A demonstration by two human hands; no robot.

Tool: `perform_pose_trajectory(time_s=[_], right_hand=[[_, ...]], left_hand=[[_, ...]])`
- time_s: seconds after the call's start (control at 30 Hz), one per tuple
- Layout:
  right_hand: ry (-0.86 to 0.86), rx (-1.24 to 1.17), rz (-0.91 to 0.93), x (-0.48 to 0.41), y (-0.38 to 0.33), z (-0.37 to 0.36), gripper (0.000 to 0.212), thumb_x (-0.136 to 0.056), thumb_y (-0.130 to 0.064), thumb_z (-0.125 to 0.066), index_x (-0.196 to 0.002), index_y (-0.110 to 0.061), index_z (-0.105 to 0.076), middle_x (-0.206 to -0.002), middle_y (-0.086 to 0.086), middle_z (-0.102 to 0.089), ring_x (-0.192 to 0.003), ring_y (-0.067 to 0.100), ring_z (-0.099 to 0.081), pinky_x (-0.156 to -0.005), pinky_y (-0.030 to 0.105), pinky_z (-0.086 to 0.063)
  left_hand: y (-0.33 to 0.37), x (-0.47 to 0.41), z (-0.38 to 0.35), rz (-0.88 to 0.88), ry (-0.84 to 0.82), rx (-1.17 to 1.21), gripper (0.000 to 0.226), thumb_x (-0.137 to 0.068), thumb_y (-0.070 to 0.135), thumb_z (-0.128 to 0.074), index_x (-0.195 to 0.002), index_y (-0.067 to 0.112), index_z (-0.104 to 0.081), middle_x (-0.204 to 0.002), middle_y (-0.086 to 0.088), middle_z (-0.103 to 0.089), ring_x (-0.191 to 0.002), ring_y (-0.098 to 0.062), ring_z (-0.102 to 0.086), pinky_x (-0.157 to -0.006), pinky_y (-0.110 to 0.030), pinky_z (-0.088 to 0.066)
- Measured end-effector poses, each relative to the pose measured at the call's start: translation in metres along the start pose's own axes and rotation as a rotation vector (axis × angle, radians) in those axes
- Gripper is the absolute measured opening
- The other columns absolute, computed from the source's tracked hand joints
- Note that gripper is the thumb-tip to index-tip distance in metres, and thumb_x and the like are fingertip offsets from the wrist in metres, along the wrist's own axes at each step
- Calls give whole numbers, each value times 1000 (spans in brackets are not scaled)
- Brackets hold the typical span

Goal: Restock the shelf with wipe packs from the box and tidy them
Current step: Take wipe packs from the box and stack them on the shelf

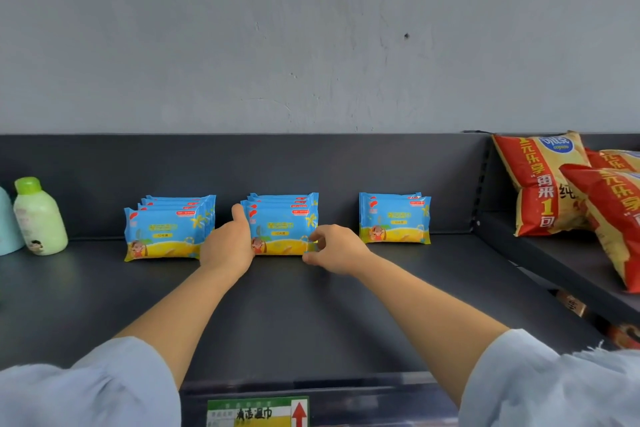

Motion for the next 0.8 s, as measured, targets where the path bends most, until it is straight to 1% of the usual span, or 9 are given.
perform_pose_trajectory(time_s=[0.17,0.27,0.37,0.43,0.47,0.57,0.6,0.7,0.8], right_hand=[[-9,21,3,2,1,0,53,-88,-37,-67,-134,-17,-50,-126,3,-58,-111,19,-57,-93,36,-52],[4,46,11,4,-1,2,50,-88,-37,-66,-132,-16,-53,-124,3,-60,-109,19,-58,-92,36,-52],[50,140,27,9,-3,6,41,-89,-37,-64,-125,-17,-58,-118,1,-64,-104,19,-61,-88,35,-54],[81,215,34,13,-3,10,35,-90,-37,-62,-120,-19,-61,-113,1,-66,-100,19,-62,-82,33,-54],[94,241,38,16,-3,12,33,-90,-36,-62,-118,-19,-61,-112,0,-66,-99,19,-62,-80,32,-54],[133,300,49,26,-3,22,34,-90,-37,-60,-119,-20,-61,-112,0,-65,-104,20,-60,-84,35,-52],[145,328,52,30,-2,25,33,-91,-38,-60,-119,-20,-61,-112,0,-65,-105,21,-60,-84,35,-51],[168,393,56,43,3,35,32,-92,-37,-58,-118,-19,-60,-113,1,-64,-105,23,-59,-82,33,-48],[178,417,61,61,9,44,33,-92,-37,-57,-120,-20,-58,-115,2,-63,-107,23,-58,-81,33,-48]], left_hand=[[-3,-1,0,10,-29,48,71,-82,18,-73,-131,11,-23,-78,-1,-51,-69,-18,-55,-54,-33,-44],[-8,2,4,14,-19,13,68,-84,14,-70,-132,11,-23,-74,0,-48,-63,-14,-51,-50,-30,-41],[-11,5,6,26,-12,-6,57,-84,13,-69,-125,11,-30,-73,0,-49,-60,-13,-50,-47,-29,-39],[-10,8,11,17,-7,-27,49,-85,15,-69,-120,12,-34,-77,-1,-51,-66,-14,-53,-48,-28,-38],[-9,10,14,2,-6,-41,45,-86,15,-69,-118,12,-37,-83,-2,-53,-72,-16,-54,-50,-28,-38],[-1,19,22,-82,-14,-126,40,-87,21,-68,-119,13,-45,-109,-4,-54,-99,-19,-53,-65,-28,-45],[4,23,24,-110,-18,-165,41,-87,23,-67,-122,14,-46,-113,-4,-53,-104,-19,-53,-69,-29,-47],[18,37,28,-182,-22,-226,45,-90,26,-63,-130,14,-46,-115,-4,-53,-107,-20,-52,-75,-32,-51],[34,56,35,-224,-31,-230,37,-91,27,-62,-123,14,-49,-115,-4,-54,-104,-21,-52,-77,-33,-51]])
Point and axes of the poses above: each hand's wrist, its own x-axis away from the middle knuckle, its own z-axis out of the back of the hand, y = z × x, the point moved 7 cm from there along -x, towards the middle knuckle
